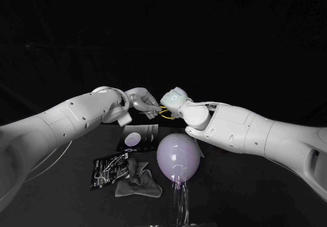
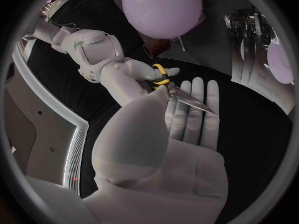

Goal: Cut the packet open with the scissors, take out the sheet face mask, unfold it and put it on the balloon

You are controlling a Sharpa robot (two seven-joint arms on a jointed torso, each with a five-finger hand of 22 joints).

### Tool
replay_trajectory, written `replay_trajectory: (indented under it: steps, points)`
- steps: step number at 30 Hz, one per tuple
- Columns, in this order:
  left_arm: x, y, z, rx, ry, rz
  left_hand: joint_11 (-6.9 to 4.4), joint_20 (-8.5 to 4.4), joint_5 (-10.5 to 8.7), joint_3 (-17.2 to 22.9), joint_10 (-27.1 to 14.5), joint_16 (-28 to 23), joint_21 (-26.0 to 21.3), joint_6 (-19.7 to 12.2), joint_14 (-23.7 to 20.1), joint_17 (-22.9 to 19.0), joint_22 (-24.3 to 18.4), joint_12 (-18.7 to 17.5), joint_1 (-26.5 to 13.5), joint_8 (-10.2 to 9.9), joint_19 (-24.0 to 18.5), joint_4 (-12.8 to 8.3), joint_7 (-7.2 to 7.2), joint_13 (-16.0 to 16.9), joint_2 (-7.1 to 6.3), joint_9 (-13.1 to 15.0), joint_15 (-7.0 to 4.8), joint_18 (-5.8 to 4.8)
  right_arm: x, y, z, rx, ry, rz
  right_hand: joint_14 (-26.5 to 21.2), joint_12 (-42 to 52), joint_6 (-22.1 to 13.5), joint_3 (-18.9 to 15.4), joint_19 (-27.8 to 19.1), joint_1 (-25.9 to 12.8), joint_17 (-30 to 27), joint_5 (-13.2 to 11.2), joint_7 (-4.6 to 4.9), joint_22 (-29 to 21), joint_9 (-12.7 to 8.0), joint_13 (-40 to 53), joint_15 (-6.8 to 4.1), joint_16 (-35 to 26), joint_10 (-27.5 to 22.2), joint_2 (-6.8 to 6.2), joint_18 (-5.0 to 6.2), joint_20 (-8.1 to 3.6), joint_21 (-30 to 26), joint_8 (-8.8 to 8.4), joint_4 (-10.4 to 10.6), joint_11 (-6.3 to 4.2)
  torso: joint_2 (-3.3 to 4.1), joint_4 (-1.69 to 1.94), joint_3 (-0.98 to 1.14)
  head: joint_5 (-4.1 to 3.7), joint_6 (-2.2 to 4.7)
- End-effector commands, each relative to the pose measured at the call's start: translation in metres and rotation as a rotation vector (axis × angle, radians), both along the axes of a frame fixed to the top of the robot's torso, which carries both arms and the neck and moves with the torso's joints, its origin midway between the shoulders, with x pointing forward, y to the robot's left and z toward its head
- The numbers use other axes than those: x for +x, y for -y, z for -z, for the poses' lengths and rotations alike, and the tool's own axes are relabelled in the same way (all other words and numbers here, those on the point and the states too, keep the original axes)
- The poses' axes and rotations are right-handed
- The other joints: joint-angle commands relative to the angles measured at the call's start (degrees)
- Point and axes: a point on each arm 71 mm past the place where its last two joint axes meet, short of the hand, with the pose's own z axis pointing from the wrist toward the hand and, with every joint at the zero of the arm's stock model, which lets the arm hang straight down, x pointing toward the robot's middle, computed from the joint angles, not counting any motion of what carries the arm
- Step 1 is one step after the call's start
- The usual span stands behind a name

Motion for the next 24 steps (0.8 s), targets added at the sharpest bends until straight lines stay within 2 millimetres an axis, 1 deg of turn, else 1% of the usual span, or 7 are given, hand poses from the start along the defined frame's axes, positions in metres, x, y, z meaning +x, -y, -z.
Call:
replay_trajectory:
  steps: [1, 7, 12, 16, 17, 19, 24]
  points:
    - [-0.0035, 0.0091, -0.0025, -0.045, -0.009, 0.058, -0.37, 0.01, 0.17, 1.69, 1.00, 0.39, 0.36, 0.54, 0.85, 0.30, 0.14, 0.01, 1.45, 0.57, 0.36, -0.41, -0.16, 0.03, 0.38, 0.51, -0.19, 0.81, 0.0002, 0.0000, -0.0014, -0.011, 0.017, -0.001, 4.38, 13.85, 0.11, 0.26, 0.00, 14.73, 5.83, -0.24, 0.19, 7.23, 0.05, -0.11, -0.21, 0.18, 7.19, 14.03, 0.29, 0.24, 0.12, -0.33, 0.17, -3.51, 0.05, 0.00, 0.02, -0.02, -0.07]
    - [-0.0042, 0.0100, -0.0021, -0.045, -0.017, 0.070, -1.42, -0.27, 0.19, 5.11, 3.85, 1.20, 1.20, 1.79, 2.79, 1.42, 0.59, 0.40, 1.78, 2.21, 0.29, -2.08, -1.24, 0.09, -0.83, 2.01, -1.08, 0.65, -0.0008, -0.0005, -0.0032, 0.011, 0.034, -0.026, 4.15, 12.06, -0.06, 0.29, -0.71, 14.77, 4.84, -0.28, 0.30, 6.63, -0.08, -1.45, -0.12, -0.40, 6.88, 14.03, 0.56, 0.31, -0.94, -0.67, 0.36, -3.41, 0.02, -0.02, 0.02, -0.01, -0.13]
    - [-0.0046, 0.0105, -0.0018, -0.044, -0.021, 0.075, -1.65, -0.27, 0.18, 7.29, 4.82, 1.26, 1.87, 1.68, 3.27, 2.23, 0.98, 0.08, 0.58, 3.09, -0.11, -2.80, -1.44, 0.04, -1.78, 3.20, -1.29, 0.58, -0.0028, -0.0021, -0.0058, 0.043, 0.057, -0.068, 3.07, -0.06, -1.35, 0.18, -3.36, 15.64, 0.93, -0.32, 0.95, 4.36, -0.91, -10.41, 0.37, -3.03, 4.23, 13.85, 1.48, 0.62, -5.04, -2.66, 1.05, -2.83, -0.02, -0.01, 0.04, 0.03, -0.17]
    - [-0.0047, 0.0109, -0.0019, -0.047, -0.023, 0.075, -1.77, -0.27, 0.18, 8.47, 5.40, 1.33, 2.30, 1.61, 3.62, 2.76, 1.23, -0.03, -0.20, 3.66, -0.36, -3.34, -1.54, 0.06, -2.24, 3.98, -1.43, 0.58, -0.0051, -0.0042, -0.0073, 0.072, 0.063, -0.109, 0.19, -10.84, -3.36, -0.91, -9.97, 17.12, -8.28, -0.15, 2.26, -1.60, -2.98, -18.02, 1.75, -9.88, -0.50, 13.90, 3.58, 1.16, -15.48, -5.88, 2.14, -1.28, -0.01, -0.02, 0.01, 0.02, -0.21]
    - [-0.0046, 0.0109, -0.0019, -0.049, -0.023, 0.074, -1.78, -0.27, 0.18, 8.60, 5.45, 1.33, 2.36, 1.60, 3.65, 2.81, 1.26, -0.05, -0.29, 3.72, -0.39, -3.40, -1.54, 0.06, -2.28, 4.07, -1.44, 0.59, -0.0057, -0.0048, -0.0074, 0.078, 0.061, -0.119, -0.69, -16.99, -2.81, -2.29, -11.84, 18.66, -12.09, -0.49, 3.11, -4.48, -5.66, -24.00, 2.54, -13.67, 0.79, 14.47, 4.23, 1.80, -20.28, -8.51, 3.85, -0.41, -0.01, -0.02, 0.00, 0.02, -0.21]
    - [-0.0045, 0.0109, -0.0020, -0.053, -0.025, 0.072, -1.80, -0.28, 0.18, 8.95, 5.57, 1.33, 2.49, 1.56, 3.72, 2.97, 1.33, -0.10, -0.52, 3.88, -0.46, -3.57, -1.54, 0.06, -2.39, 4.30, -1.46, 0.59, -0.0064, -0.0056, -0.0075, 0.088, 0.055, -0.136, -3.49, -22.17, -3.77, -4.36, -16.00, 19.68, -19.08, -0.22, 4.12, -9.43, -7.67, -28.59, 3.33, -20.12, -0.69, 13.82, 5.59, 2.20, -28.69, -10.92, 5.76, 0.43, -0.01, -0.02, 0.02, 0.00, -0.21]
    - [-0.0043, 0.0107, -0.0022, -0.061, -0.028, 0.065, -1.82, -0.32, 0.19, 9.56, 5.80, 1.32, 2.79, 1.48, 3.83, 3.23, 1.50, -0.15, -0.91, 4.14, -0.52, -3.92, -1.52, 0.06, -2.64, 4.72, -1.50, 0.61, -0.0080, -0.0071, -0.0082, 0.119, 0.046, -0.173, -8.24, -27.89, -5.97, -5.78, -21.63, 20.60, -30.16, -0.38, 5.38, -16.44, -9.99, -33.96, 4.57, -31.17, -3.42, 13.06, 7.13, 2.97, -40.41, -13.64, 8.75, 1.94, 0.01, 0.06, 0.00, 0.02, -0.29]
